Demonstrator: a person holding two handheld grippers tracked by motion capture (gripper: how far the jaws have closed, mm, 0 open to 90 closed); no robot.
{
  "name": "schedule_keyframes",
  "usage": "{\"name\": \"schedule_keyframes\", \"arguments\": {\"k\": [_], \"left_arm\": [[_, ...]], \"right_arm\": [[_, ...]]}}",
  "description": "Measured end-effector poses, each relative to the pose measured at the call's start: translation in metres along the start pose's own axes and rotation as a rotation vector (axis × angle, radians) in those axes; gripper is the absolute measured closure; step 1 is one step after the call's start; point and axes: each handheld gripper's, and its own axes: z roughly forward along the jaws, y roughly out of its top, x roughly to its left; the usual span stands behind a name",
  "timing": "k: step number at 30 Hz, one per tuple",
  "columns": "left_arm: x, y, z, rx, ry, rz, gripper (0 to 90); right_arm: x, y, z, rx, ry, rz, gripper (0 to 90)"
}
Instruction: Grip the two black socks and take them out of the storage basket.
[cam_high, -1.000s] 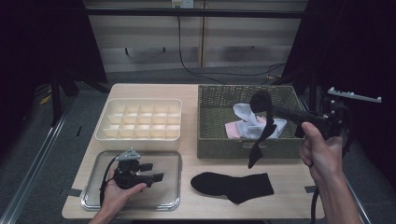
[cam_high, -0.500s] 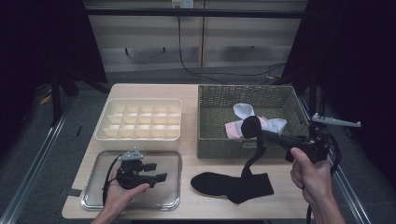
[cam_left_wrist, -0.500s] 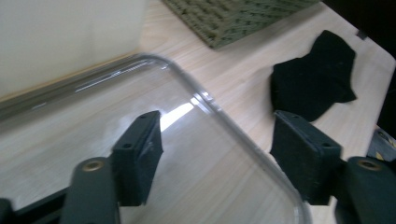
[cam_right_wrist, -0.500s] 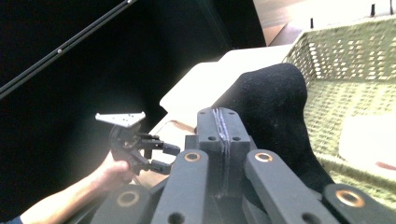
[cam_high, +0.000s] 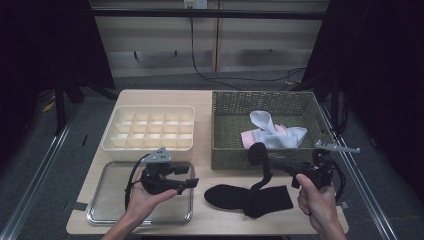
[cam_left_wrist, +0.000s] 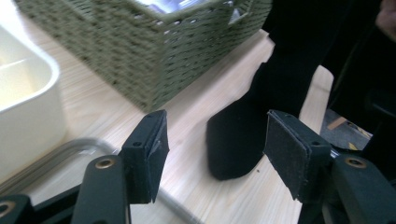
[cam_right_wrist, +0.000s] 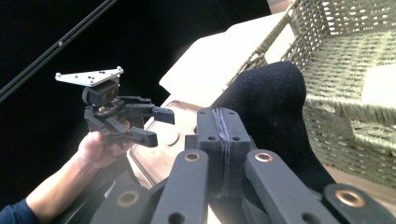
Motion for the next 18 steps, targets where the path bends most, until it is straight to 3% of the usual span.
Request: {"name": "schedule_keyframes", "arguments": {"k": [8,18], "left_arm": [[-0.003,0.003,0.016,0.025,-0.012,-0.004,38.7],[0.002,-0.005,0.023,0.039,-0.012,-0.040,37.5]], "right_arm": [[-0.013,-0.021,0.010,0.046,-0.011,0.038,88.8],[-0.026,-0.049,0.029,0.157,-0.044,0.063,88.7]]}}
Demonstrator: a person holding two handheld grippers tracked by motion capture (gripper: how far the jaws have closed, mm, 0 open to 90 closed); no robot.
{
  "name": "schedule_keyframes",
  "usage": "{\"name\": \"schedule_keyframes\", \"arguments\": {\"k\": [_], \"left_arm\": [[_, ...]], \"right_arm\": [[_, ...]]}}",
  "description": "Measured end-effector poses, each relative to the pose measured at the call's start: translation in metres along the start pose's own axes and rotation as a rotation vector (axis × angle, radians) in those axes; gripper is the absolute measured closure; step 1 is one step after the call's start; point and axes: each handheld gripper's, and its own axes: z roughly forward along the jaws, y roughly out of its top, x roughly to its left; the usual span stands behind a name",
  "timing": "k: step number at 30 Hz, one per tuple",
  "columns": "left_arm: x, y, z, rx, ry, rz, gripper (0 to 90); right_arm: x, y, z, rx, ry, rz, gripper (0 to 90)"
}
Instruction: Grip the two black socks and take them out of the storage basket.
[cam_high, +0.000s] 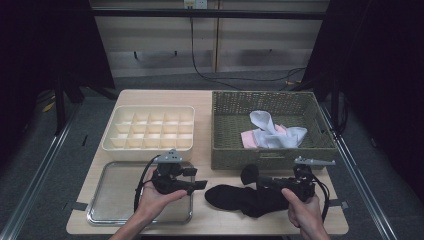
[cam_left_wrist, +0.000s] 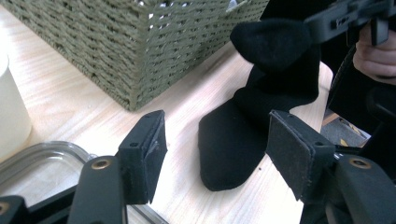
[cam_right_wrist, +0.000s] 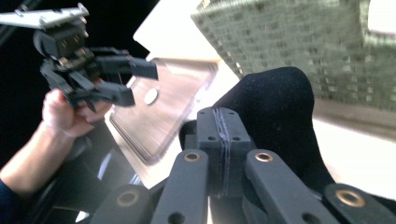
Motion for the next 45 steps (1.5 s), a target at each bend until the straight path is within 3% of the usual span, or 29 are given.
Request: {"name": "schedule_keyframes", "arguments": {"k": [7,15,20,25,31,36,39,45], "left_arm": [[0.000,-0.004,0.009,0.031,-0.011,0.001,37.5],[0.003,-0.008,0.013,0.044,-0.010,-0.010,36.9],[0.004,-0.010,0.013,0.050,-0.003,-0.014,35.8],[0.003,-0.007,0.020,0.055,-0.014,-0.021,35.8],[-0.002,0.001,0.029,0.069,-0.026,-0.011,35.4],[-0.015,0.011,0.043,0.084,-0.081,0.022,43.9],[-0.024,0.014,0.053,0.093,-0.118,0.027,49.8],[-0.040,0.006,0.069,0.129,-0.188,0.038,58.4]], "right_arm": [[-0.013,-0.018,0.017,0.065,-0.004,0.032,88.6],[-0.001,-0.004,0.039,0.075,0.040,-0.001,88.3],[-0.008,-0.016,0.055,0.143,0.000,0.002,87.4],[-0.011,-0.022,0.051,0.158,-0.020,0.012,76.4],[-0.009,-0.022,0.026,0.109,-0.017,0.014,67.9],[-0.025,-0.021,0.008,0.076,-0.075,0.029,63.5],[-0.036,-0.022,0.010,0.093,-0.119,0.030,59.6],[-0.045,-0.015,0.026,0.150,-0.104,0.006,51.2]]}}
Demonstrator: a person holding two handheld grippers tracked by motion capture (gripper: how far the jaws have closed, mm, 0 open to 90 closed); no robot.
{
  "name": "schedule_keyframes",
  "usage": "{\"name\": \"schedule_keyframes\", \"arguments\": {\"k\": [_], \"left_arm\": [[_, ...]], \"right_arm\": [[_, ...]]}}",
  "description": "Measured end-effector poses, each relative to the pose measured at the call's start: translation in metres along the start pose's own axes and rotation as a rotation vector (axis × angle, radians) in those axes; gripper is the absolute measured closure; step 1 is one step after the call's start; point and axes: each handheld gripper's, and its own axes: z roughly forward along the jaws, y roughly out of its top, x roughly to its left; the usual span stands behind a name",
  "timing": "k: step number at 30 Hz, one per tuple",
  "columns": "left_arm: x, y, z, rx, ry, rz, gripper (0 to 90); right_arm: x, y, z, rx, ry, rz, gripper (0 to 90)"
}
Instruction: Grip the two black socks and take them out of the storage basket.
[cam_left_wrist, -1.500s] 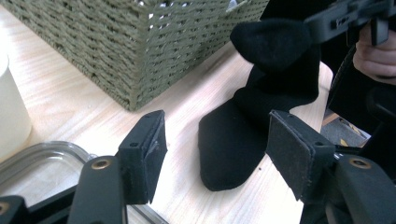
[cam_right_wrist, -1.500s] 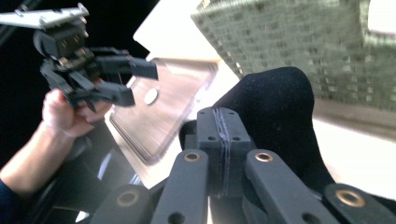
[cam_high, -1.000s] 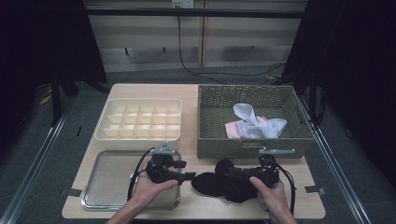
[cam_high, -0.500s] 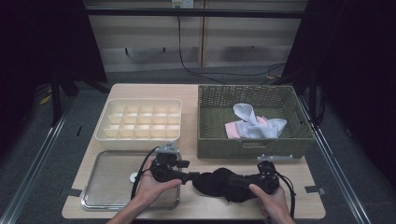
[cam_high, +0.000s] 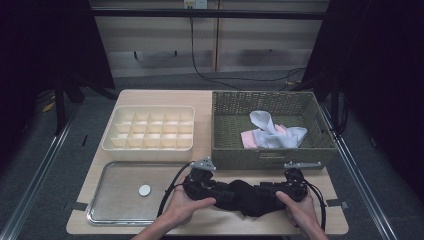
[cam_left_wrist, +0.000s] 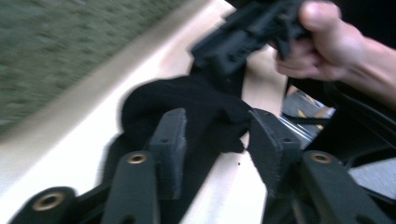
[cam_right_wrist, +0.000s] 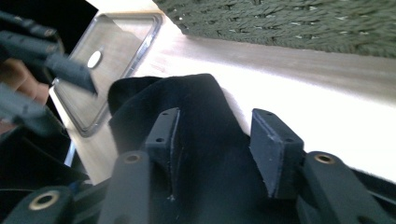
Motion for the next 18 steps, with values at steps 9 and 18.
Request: {"name": "schedule_keyframes", "arguments": {"k": [9,18], "left_arm": [[-0.005,-0.011,0.029,0.077,-0.014,-0.011,52.6],[-0.007,-0.011,0.043,0.111,-0.010,0.019,64.7]], "right_arm": [[-0.002,-0.001,0.011,0.026,-0.011,-0.015,45.8],[-0.002,-0.001,0.013,0.034,0.028,-0.022,70.3]]}}
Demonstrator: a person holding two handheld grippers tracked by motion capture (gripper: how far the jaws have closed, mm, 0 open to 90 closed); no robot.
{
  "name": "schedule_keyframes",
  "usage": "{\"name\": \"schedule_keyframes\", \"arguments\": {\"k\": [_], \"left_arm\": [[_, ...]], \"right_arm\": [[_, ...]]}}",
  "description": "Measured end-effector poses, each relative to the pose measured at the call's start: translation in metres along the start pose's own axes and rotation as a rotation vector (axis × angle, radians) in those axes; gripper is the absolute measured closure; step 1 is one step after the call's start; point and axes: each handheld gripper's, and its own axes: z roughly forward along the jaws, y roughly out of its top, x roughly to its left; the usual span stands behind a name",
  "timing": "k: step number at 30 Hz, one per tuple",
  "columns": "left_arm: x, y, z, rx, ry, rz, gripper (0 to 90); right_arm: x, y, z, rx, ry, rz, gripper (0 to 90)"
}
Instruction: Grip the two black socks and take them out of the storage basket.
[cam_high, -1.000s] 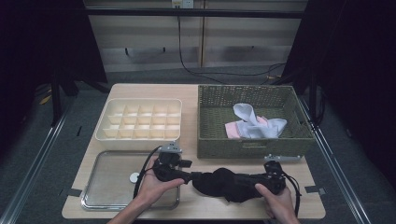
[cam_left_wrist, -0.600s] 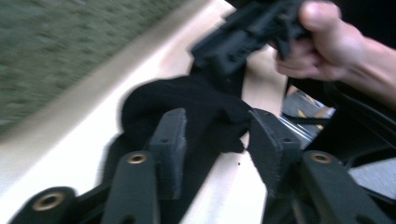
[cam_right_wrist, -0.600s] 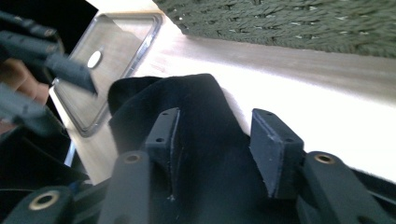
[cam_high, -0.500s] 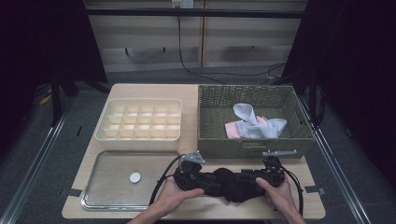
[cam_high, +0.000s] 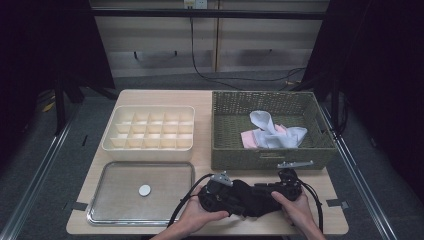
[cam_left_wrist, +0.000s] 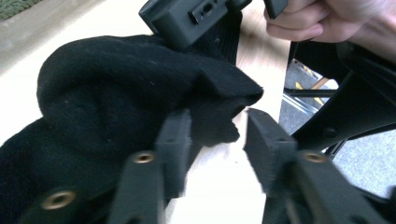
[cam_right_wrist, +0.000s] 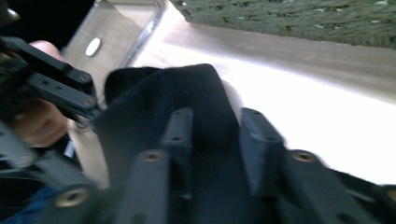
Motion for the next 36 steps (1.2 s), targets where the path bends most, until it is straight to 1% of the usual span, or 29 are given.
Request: {"name": "schedule_keyframes", "arguments": {"k": [2,3,4,5,6,7,8,9,11,13,14,15,16,17,18,19,20,21,22,24,25,26,28,29,30,32,34,35,36], "left_arm": [[0.001,0.000,-0.001,-0.005,0.001,0.000,70.0],[0.002,0.000,-0.002,-0.015,-0.009,-0.003,73.4],[0.002,0.001,-0.003,-0.008,-0.002,0.002,75.6],[0.002,0.002,-0.004,-0.016,-0.001,0.002,78.1],[0.002,0.002,-0.005,-0.028,-0.011,-0.002,80.9],[0.002,0.003,-0.006,-0.022,-0.005,0.002,82.7],[0.002,0.004,-0.006,-0.027,-0.008,-0.004,83.9],[0.003,0.004,-0.006,-0.027,-0.009,-0.007,84.7],[0.005,0.004,-0.006,-0.027,-0.018,-0.021,85.2],[0.005,0.004,-0.006,-0.019,-0.007,-0.010,85.7],[0.006,0.004,-0.006,-0.014,-0.005,-0.009,85.9],[0.006,0.004,-0.006,-0.018,-0.003,-0.015,86.0],[0.006,0.004,-0.007,-0.019,0.004,-0.018,86.2],[0.006,0.003,-0.007,-0.016,0.017,-0.016,86.5],[0.007,0.003,-0.007,-0.020,0.019,-0.022,86.6],[0.008,0.003,-0.007,-0.016,0.008,-0.020,86.6],[0.009,0.003,-0.007,-0.013,0.015,-0.024,86.7],[0.010,0.002,-0.006,-0.008,0.024,-0.030,86.8],[0.012,0.001,-0.005,-0.010,0.027,-0.041,86.8],[0.014,-0.001,-0.003,-0.001,0.032,-0.047,86.9],[0.015,-0.002,-0.002,-0.002,0.028,-0.050,86.9],[0.016,-0.002,-0.001,0.010,0.038,-0.055,86.9],[0.017,-0.003,-0.001,0.014,0.033,-0.063,86.8],[0.017,-0.003,-0.001,0.013,0.033,-0.064,86.8],[0.017,-0.003,-0.001,0.014,0.034,-0.059,86.8],[0.018,-0.003,-0.001,0.013,0.037,-0.056,86.8],[0.018,-0.003,0.000,0.006,0.027,-0.069,86.8],[0.018,-0.003,0.000,0.007,0.034,-0.067,86.8],[0.018,-0.003,0.000,0.008,0.034,-0.063,86.8]], "right_arm": [[0.001,0.000,-0.001,-0.005,0.024,-0.001,78.7],[0.001,0.000,-0.002,-0.008,0.032,0.000,83.1],[0.002,0.000,-0.003,-0.015,0.043,0.003,86.9],[0.003,0.001,-0.005,-0.022,0.062,0.008,90.0],[0.004,0.001,-0.007,-0.032,0.077,0.016,90.0],[0.005,0.002,-0.009,-0.049,0.093,0.017,90.0],[0.007,0.003,-0.012,-0.054,0.108,0.015,90.0],[0.009,0.004,-0.014,-0.064,0.103,0.007,90.0],[0.012,0.005,-0.019,-0.088,0.120,0.005,90.0],[0.012,0.006,-0.022,-0.089,0.111,0.002,89.4],[0.011,0.007,-0.020,-0.077,0.091,0.004,81.1],[0.009,0.007,-0.019,-0.062,0.047,0.007,77.0],[0.005,0.007,-0.016,-0.051,0.038,0.007,74.9],[0.002,0.007,-0.015,-0.036,0.039,0.008,71.7],[0.000,0.005,-0.013,-0.028,0.024,0.014,68.7],[-0.002,0.004,-0.012,-0.021,0.011,0.019,68.3],[-0.003,0.002,-0.011,-0.013,0.006,0.014,66.5],[-0.003,0.001,-0.011,-0.012,-0.007,0.010,63.1],[-0.003,0.000,-0.010,-0.006,-0.024,0.011,61.5],[-0.003,-0.001,-0.009,0.004,-0.043,-0.005,59.0],[-0.003,-0.001,-0.009,0.007,-0.054,-0.007,57.8],[-0.004,-0.001,-0.008,0.010,-0.065,-0.006,57.5],[-0.006,-0.003,-0.007,0.024,-0.066,-0.005,57.8],[-0.006,-0.003,-0.006,0.034,-0.068,-0.013,59.4],[-0.006,-0.004,-0.006,0.039,-0.056,-0.016,62.7],[-0.005,-0.004,-0.005,0.034,-0.031,-0.017,73.5],[-0.004,-0.004,-0.006,0.029,-0.022,-0.006,84.1],[-0.004,-0.003,-0.008,0.015,-0.005,0.003,88.0],[-0.003,-0.002,-0.011,-0.001,0.034,0.006,88.6]]}}
